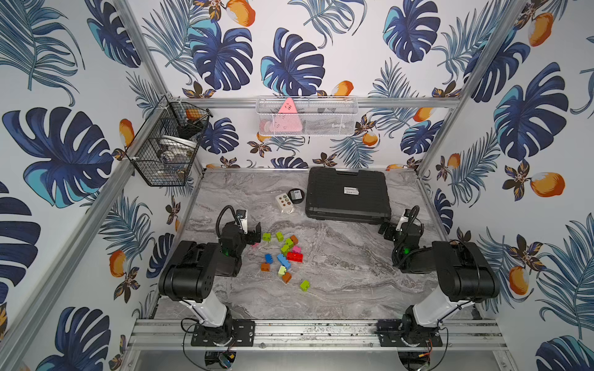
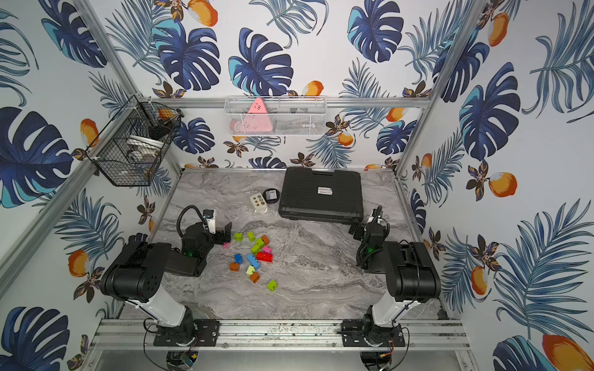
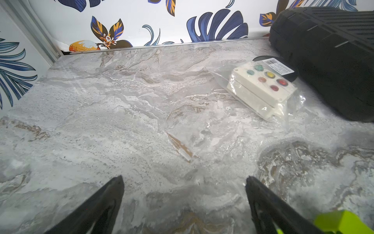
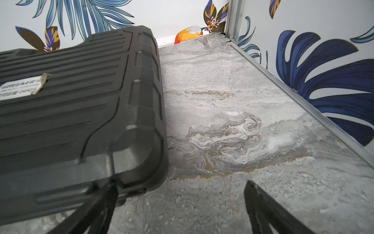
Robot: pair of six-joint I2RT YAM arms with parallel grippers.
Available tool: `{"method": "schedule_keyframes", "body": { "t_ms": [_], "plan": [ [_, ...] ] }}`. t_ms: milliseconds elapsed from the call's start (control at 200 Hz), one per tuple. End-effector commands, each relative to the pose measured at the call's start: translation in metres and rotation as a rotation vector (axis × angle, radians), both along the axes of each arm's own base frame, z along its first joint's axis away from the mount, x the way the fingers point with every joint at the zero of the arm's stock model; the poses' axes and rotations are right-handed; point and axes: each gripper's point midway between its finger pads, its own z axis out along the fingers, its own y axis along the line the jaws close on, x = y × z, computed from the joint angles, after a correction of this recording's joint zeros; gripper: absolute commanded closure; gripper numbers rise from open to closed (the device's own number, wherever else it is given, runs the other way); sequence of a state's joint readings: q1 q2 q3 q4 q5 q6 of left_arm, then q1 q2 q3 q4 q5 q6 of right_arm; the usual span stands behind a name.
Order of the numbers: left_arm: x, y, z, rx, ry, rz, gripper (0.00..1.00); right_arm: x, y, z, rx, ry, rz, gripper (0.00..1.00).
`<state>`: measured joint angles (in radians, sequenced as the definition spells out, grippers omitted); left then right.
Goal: Assemble the letter h with lego
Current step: Pick up the lego brick from the center of the board.
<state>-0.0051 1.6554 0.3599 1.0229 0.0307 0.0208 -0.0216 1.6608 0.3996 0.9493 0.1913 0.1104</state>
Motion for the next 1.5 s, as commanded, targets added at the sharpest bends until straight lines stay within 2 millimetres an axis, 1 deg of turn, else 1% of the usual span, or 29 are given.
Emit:
{"method": "schedule_keyframes", "body": {
  "t_ms": [0,1021,1101,1151,1191,1246,1296,1336,1376,1421,1496],
  "plan": [
    [0.002,0.000,0.005,-0.014,-0.017,0.004,0.01,0.003,0.002,0.006,-0.007,-0.024,0.012,0.01],
    [0.002,0.000,0.005,-0.015,-0.017,0.005,0.01,0.003,0.002,0.005,-0.003,-0.023,0.013,0.00],
    [0.002,0.000,0.005,-0.015,-0.016,0.005,0.01,-0.001,-0.007,0.007,-0.004,-0.039,-0.046,0.00],
    [0.002,0.000,0.005,-0.015,-0.016,0.004,0.01,-0.006,-0.014,0.011,-0.004,-0.064,-0.090,0.00],
    [0.002,0.000,0.005,-0.015,-0.016,0.005,0.01,-0.011,-0.016,0.015,-0.003,-0.082,-0.101,0.01],
    [0.002,-0.001,0.005,-0.016,-0.016,0.003,0.01,-0.017,-0.011,0.020,-0.001,-0.109,-0.073,0.00],
    [0.003,0.000,0.005,-0.015,-0.014,0.005,0.01,-0.020,-0.006,0.033,-0.017,-0.163,-0.044,0.00],
    [0.003,0.000,0.005,-0.015,-0.015,0.004,0.01,-0.025,-0.007,0.040,-0.021,-0.174,-0.055,0.00],
    [0.003,-0.001,0.005,-0.014,-0.014,0.003,0.01,-0.029,-0.006,0.053,-0.033,-0.191,-0.060,0.00],
    [0.002,0.000,0.005,-0.013,-0.014,0.004,0.01,-0.033,-0.001,0.073,-0.045,-0.211,-0.052,0.00],
    [0.003,0.000,0.006,-0.013,-0.017,0.005,0.01,-0.036,0.007,0.102,0.049,-0.218,-0.035,0.00]
  ]
}}
